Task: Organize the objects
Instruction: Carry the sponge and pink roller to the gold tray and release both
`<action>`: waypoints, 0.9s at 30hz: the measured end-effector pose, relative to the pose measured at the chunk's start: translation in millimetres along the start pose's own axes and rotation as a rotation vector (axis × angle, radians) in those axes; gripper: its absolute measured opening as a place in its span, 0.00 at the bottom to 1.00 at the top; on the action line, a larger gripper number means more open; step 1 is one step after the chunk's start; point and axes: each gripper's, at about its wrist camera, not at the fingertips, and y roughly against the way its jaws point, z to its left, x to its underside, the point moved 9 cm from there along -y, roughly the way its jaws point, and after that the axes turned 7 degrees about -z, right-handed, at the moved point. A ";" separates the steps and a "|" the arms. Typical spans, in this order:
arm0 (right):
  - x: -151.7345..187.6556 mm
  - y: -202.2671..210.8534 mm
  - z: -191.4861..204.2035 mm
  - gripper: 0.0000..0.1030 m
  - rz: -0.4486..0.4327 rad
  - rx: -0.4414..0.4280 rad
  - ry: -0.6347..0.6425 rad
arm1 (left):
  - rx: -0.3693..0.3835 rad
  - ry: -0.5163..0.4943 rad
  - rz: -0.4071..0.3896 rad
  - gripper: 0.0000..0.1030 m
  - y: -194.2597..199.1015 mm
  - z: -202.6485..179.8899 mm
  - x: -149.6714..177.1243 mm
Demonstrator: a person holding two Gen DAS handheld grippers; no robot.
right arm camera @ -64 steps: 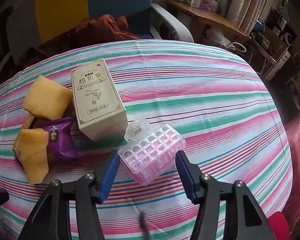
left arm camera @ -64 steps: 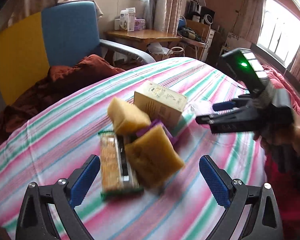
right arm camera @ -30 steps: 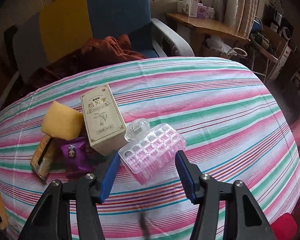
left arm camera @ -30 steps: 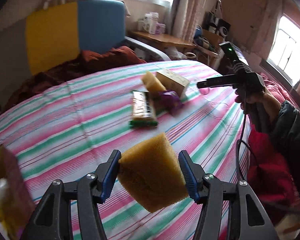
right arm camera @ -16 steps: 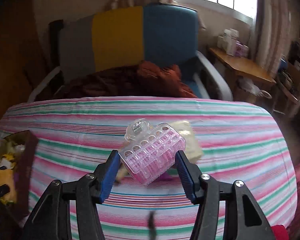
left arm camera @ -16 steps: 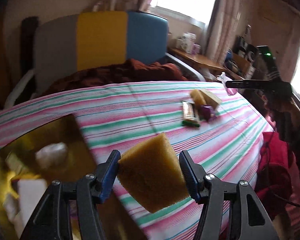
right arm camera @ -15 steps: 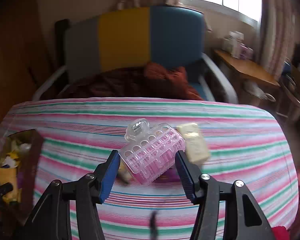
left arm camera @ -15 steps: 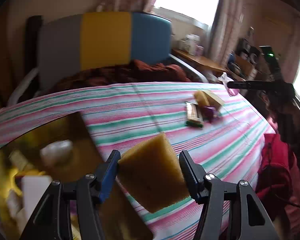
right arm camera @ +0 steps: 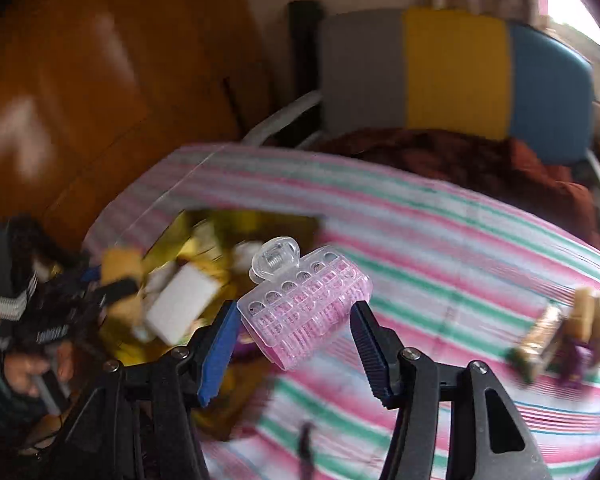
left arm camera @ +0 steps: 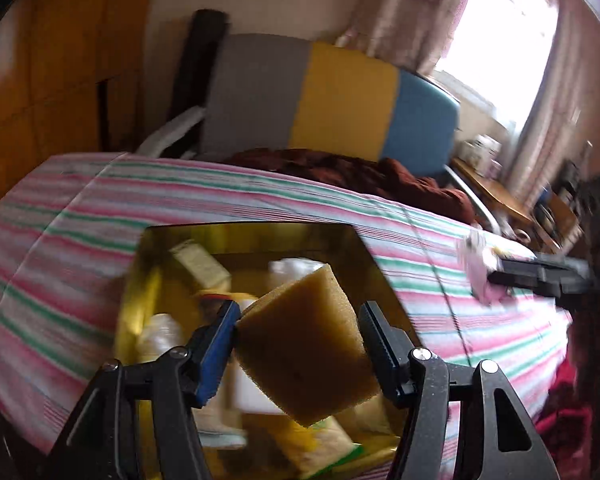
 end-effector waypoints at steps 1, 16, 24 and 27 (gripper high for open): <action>3.6 -6.8 11.0 0.56 0.015 -0.018 0.008 | -0.007 0.013 -0.001 0.61 -1.7 7.6 -3.2; 75.8 -50.1 64.1 0.62 0.222 -0.056 0.082 | -0.062 0.062 -0.023 0.92 -45.9 33.6 -53.7; 69.7 -42.0 55.2 0.63 0.179 -0.031 0.052 | -0.108 0.092 -0.021 0.94 -24.9 41.5 -27.0; 63.0 -36.9 51.6 0.63 0.136 0.005 0.027 | -0.139 0.073 -0.043 0.94 -11.4 38.6 -15.3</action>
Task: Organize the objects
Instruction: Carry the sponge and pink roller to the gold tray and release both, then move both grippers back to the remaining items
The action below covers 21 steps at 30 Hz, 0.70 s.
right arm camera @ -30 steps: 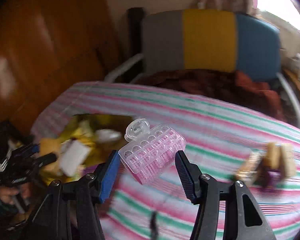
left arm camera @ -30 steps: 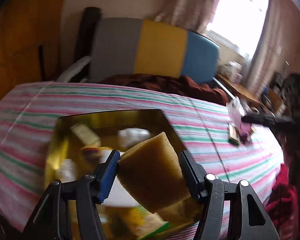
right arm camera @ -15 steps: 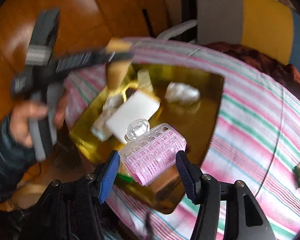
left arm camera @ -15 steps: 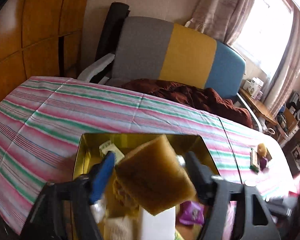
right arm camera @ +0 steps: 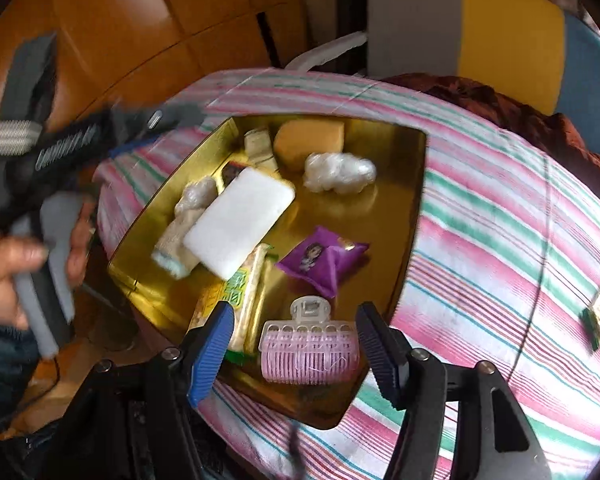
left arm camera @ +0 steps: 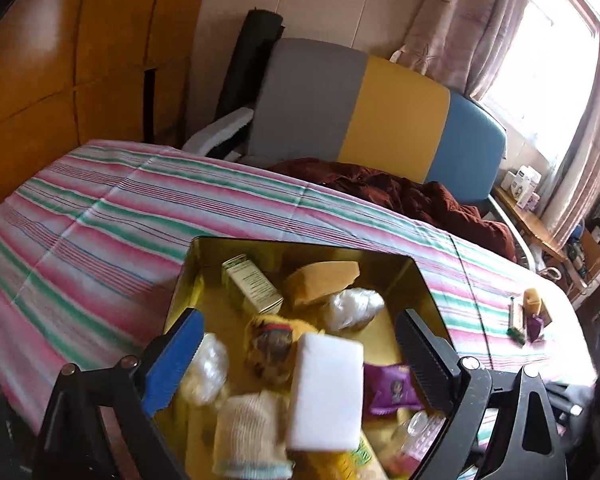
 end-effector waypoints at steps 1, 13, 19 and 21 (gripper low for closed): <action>-1.7 2.6 -1.3 0.63 -0.018 0.012 -0.009 | -0.008 -0.013 -0.009 0.94 3.8 -0.3 2.7; -13.4 30.5 -19.8 0.71 -0.164 0.173 -0.053 | -0.101 -0.150 -0.075 0.97 39.8 -26.4 20.3; -11.6 44.7 -26.3 0.72 -0.197 0.217 -0.060 | -0.092 -0.185 -0.063 0.98 46.2 -41.3 29.3; -10.2 49.5 -28.5 0.72 -0.206 0.227 -0.068 | -0.094 -0.198 -0.058 0.98 48.2 -45.6 32.2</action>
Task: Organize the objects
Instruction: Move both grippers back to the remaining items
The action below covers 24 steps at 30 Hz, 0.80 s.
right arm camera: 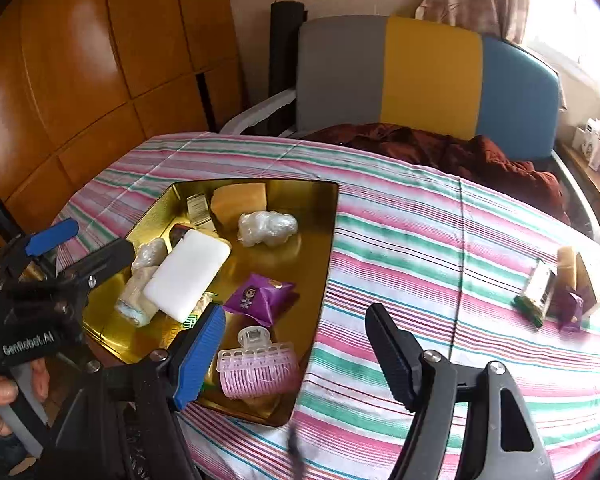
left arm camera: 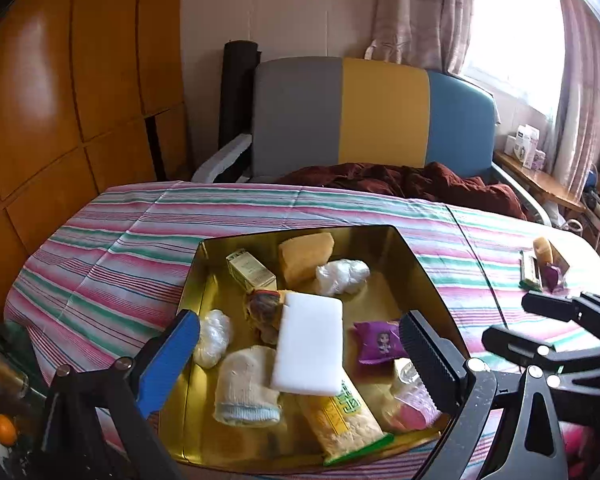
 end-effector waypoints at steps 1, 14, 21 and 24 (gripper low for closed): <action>-0.1 2.3 -1.9 0.72 -0.006 0.006 -0.004 | 0.001 -0.004 0.004 0.98 1.3 -1.8 1.0; 2.2 27.1 -33.7 0.73 -0.049 0.111 -0.069 | 0.076 0.031 0.023 0.98 17.3 -12.9 11.2; 13.5 24.7 -70.7 0.73 -0.022 0.157 -0.156 | 0.136 0.039 0.059 0.99 9.9 -23.5 13.2; 18.9 24.6 -88.8 0.73 -0.012 0.181 -0.186 | 0.159 0.066 0.093 0.99 2.1 -27.6 16.7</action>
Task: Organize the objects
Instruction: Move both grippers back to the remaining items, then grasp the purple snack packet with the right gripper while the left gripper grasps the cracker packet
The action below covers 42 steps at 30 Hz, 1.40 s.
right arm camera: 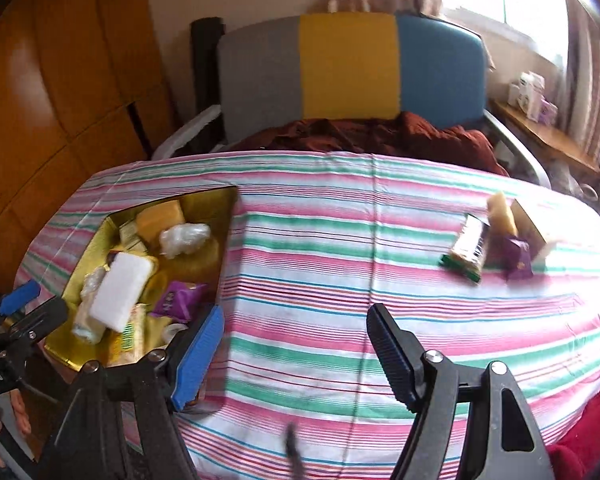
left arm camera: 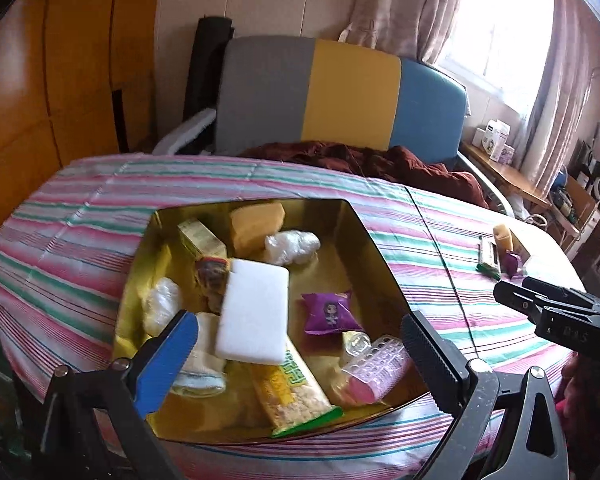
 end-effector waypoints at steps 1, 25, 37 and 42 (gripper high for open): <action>0.9 -1.2 -7.6 0.73 0.007 0.009 -0.010 | 0.008 0.009 0.010 0.99 -3.0 -1.5 0.9; -24.2 -26.8 -245.1 0.57 0.145 0.189 -0.344 | 0.245 -0.186 0.078 0.99 -49.5 -123.5 -16.6; -14.4 -107.7 -303.8 0.51 0.224 0.242 -0.306 | 0.312 -0.245 0.155 0.99 -86.3 -177.5 -11.6; -9.5 -124.3 -312.3 0.33 0.229 0.232 -0.300 | 0.333 -0.275 0.181 0.99 -106.0 -202.8 -12.3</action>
